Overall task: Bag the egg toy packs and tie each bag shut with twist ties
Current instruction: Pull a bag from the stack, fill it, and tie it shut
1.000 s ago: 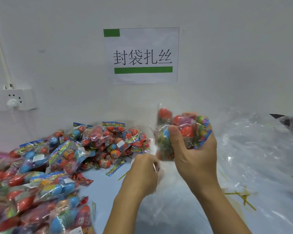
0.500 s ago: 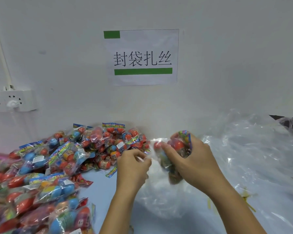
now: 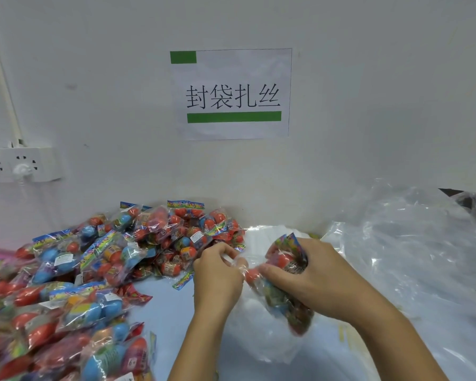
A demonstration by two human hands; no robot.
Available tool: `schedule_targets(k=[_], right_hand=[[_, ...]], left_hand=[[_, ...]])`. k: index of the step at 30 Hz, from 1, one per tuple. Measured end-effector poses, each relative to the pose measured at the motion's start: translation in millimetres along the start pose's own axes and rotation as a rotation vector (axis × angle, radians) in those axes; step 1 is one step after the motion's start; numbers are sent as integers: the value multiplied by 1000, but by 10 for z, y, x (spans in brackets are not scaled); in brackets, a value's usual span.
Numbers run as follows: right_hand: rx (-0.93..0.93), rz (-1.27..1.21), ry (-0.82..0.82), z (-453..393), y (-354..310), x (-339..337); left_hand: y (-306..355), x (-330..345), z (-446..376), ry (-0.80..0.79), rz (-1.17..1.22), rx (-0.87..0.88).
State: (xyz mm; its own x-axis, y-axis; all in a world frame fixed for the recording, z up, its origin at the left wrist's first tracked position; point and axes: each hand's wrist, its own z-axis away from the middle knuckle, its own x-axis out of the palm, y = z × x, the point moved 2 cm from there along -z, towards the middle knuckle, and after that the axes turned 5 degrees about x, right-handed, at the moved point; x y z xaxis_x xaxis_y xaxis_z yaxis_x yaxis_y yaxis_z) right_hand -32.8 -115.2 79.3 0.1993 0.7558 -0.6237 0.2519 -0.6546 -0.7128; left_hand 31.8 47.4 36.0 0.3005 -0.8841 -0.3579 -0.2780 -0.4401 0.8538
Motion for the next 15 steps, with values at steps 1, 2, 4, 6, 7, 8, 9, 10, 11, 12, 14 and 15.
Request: schedule_targets(k=[1,2,4,6,7,8,9,10,11,12,14,15], right_hand=[[-3,6,6,0,-2,-10],[-6,11,1,2,-4,-21],[12,15,-52,15,1,-38],[55,43,-142,41,1,-33],[81,80,-184,55,8,-14],[112,127,-205,60,25,16],[145,191,-194,58,50,49],[177,273,-146,50,76,73],[207,368,-69,35,97,82],[232,446,24,18,117,78],[273,482,205,-12,153,60],[292,452,273,-21,164,54]], left_hand=[[-7,10,2,4,13,-11],[-16,15,2,9,23,-22],[-38,20,-4,15,44,-50],[-72,16,-11,17,95,-99],[-82,14,-9,16,117,-119],[-81,11,-4,10,130,-130],[-68,15,3,-4,134,-131],[-43,23,12,-26,130,-123],[-13,31,21,-53,122,-106],[19,38,32,-82,111,-81],[71,51,55,-150,86,-26],[91,56,66,-190,78,-4]])
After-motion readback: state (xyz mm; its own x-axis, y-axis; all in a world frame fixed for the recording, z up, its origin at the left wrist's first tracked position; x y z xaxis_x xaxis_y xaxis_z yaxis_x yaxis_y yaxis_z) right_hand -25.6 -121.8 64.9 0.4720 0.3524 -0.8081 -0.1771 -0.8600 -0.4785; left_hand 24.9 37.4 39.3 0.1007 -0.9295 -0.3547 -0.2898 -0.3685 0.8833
